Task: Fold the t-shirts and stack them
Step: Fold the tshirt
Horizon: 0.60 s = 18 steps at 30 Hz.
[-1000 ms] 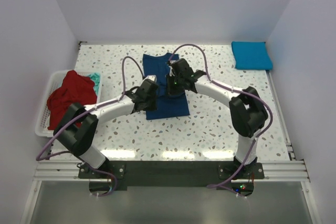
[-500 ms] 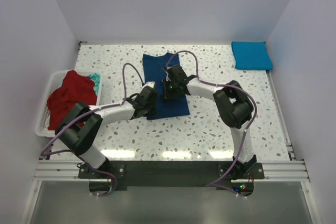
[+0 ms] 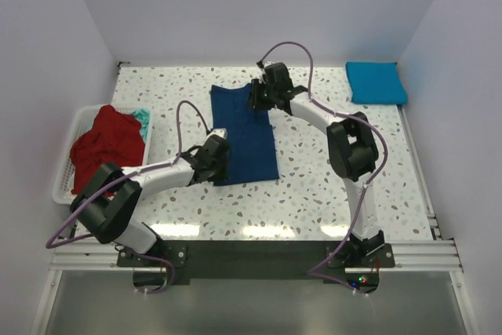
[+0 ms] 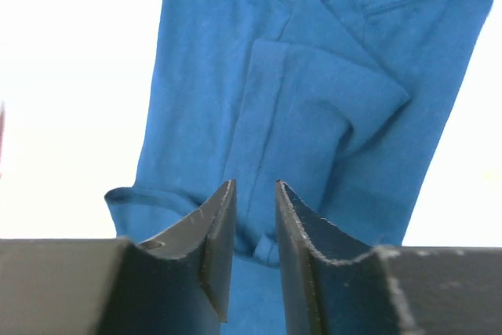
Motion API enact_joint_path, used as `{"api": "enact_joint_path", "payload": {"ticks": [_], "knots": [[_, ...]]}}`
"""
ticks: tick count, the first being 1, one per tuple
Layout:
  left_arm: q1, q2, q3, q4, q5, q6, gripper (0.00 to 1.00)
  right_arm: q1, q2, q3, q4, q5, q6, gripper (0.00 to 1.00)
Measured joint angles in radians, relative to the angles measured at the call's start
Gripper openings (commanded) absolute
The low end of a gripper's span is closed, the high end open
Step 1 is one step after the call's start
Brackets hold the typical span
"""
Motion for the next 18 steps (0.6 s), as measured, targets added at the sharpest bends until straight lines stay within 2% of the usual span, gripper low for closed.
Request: {"api": "enact_joint_path", "payload": {"ticks": [6, 12, 18], "knots": [[-0.001, -0.069, -0.006, -0.094, -0.001, -0.021, 0.08, 0.008, -0.213, -0.279, 0.028, -0.133, -0.007, 0.41], [-0.001, -0.247, -0.019, -0.125, -0.002, -0.061, 0.14, 0.010, -0.468, -0.647, 0.093, -0.324, 0.047, 0.46], [0.015, -0.317, -0.088, -0.069, 0.021, -0.096, 0.14, 0.005, -0.547, -0.903, 0.253, -0.491, 0.129, 0.48]]}}
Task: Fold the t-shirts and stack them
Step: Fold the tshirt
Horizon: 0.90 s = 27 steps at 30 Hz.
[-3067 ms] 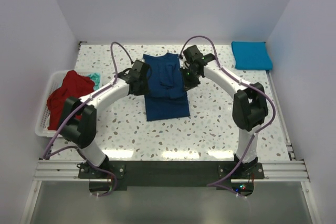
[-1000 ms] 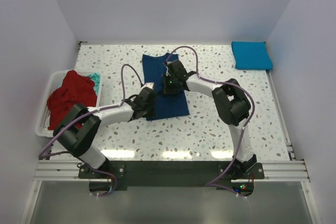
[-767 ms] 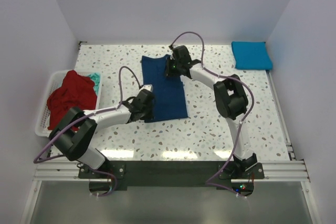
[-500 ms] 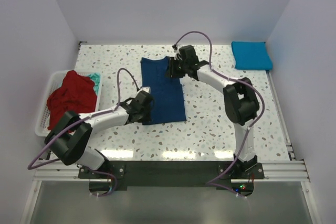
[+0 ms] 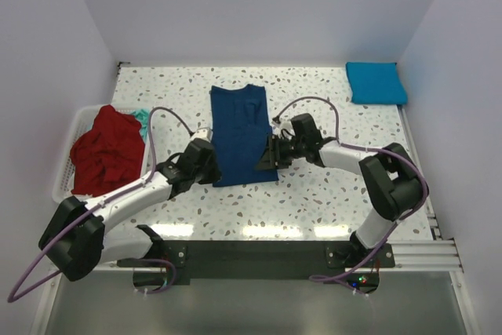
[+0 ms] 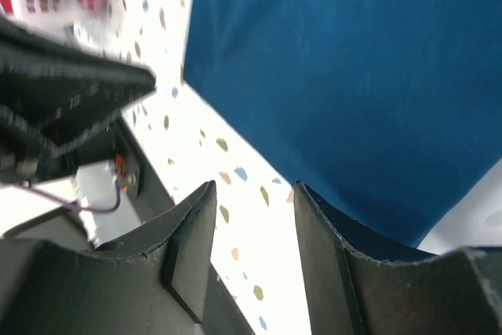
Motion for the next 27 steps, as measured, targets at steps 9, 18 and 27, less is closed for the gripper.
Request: {"api": "enact_joint_path", "payload": {"ticks": [9, 18, 27], "knots": [[0.037, 0.079, -0.124, 0.044, 0.027, -0.062, 0.09, -0.052, 0.087, -0.171, 0.163, -0.123, 0.062, 0.47], [0.037, -0.088, -0.162, -0.070, -0.008, -0.108, 0.24, -0.058, -0.106, -0.143, -0.134, 0.043, -0.045, 0.51], [0.037, -0.098, -0.047, -0.184, -0.073, -0.095, 0.55, 0.079, -0.161, 0.064, -0.461, 0.477, -0.091, 0.54]]}}
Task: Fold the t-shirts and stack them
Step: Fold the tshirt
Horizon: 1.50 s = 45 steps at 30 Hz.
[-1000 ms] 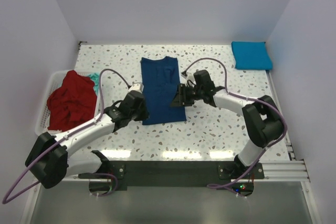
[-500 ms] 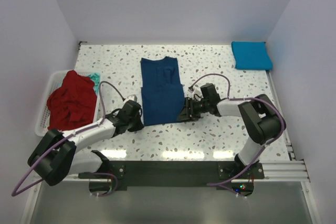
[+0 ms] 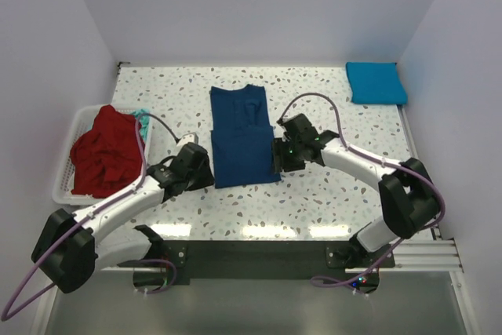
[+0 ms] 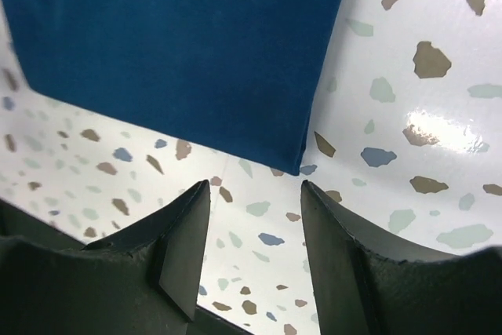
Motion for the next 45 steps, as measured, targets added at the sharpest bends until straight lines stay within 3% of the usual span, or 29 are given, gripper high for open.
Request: {"api": "enact_joint_path", "payload": {"ticks": [6, 22, 29, 33, 35, 45], "knots": [[-0.007, 0.066, 0.045, -0.012, -0.018, 0.020, 0.56, 0.069, 0.106, 0.039, -0.078, 0.137, 0.007, 0.51], [-0.012, 0.120, 0.064, -0.023, -0.017, 0.056, 0.57, 0.113, 0.231, 0.119, -0.105, 0.216, 0.022, 0.46], [-0.014, 0.169, 0.094, -0.026, -0.016, 0.070, 0.59, 0.149, 0.260, 0.145, -0.124, 0.272, 0.025, 0.32], [-0.021, 0.201, 0.113, -0.030, -0.014, 0.079, 0.63, 0.174, 0.265, 0.148, -0.116, 0.293, 0.034, 0.15], [-0.025, 0.219, 0.121, -0.034, -0.010, 0.079, 0.64, 0.181, 0.266, 0.148, -0.113, 0.300, 0.033, 0.02], [-0.043, 0.324, 0.184, -0.061, 0.010, 0.083, 0.62, 0.187, 0.265, 0.149, -0.114, 0.314, 0.034, 0.00]]}}
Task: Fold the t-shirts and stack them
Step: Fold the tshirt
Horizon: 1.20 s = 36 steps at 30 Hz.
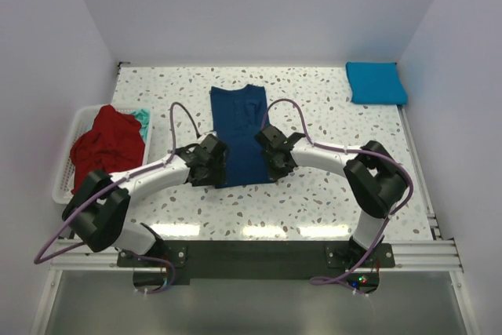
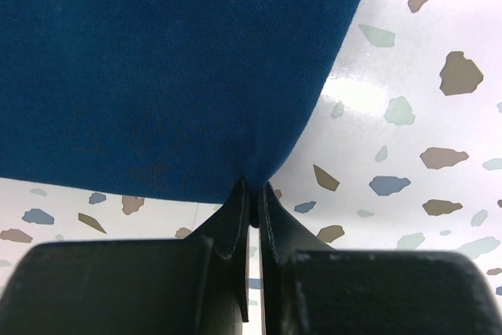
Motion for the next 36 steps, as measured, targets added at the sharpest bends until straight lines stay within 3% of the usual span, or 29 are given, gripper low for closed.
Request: {"api": "enact_joint_path", "payload": {"ticks": [7, 13, 18, 19, 21, 31, 36], "knots": [[-0.015, 0.110, 0.044, -0.019, 0.016, 0.008, 0.57, 0.000, -0.005, -0.006, 0.006, 0.001, -0.001, 0.00], [-0.025, 0.159, 0.095, -0.048, 0.024, 0.013, 0.43, 0.000, -0.015, -0.020, 0.022, 0.001, -0.001, 0.00], [-0.027, 0.173, 0.106, -0.045, 0.042, 0.004, 0.21, 0.000, -0.018, -0.025, 0.028, 0.000, -0.001, 0.00], [-0.027, 0.175, 0.106, -0.042, 0.048, -0.002, 0.10, 0.000, -0.019, -0.025, 0.028, 0.000, -0.002, 0.00], [-0.028, 0.177, 0.109, -0.035, 0.057, -0.007, 0.00, 0.000, -0.019, -0.027, 0.031, -0.001, -0.003, 0.00], [-0.072, 0.105, 0.040, -0.048, 0.067, -0.024, 0.00, 0.033, -0.115, -0.137, 0.039, -0.082, -0.021, 0.00], [-0.288, -0.066, -0.070, -0.201, 0.097, -0.135, 0.00, 0.180, -0.241, -0.240, -0.088, -0.189, -0.013, 0.00]]}}
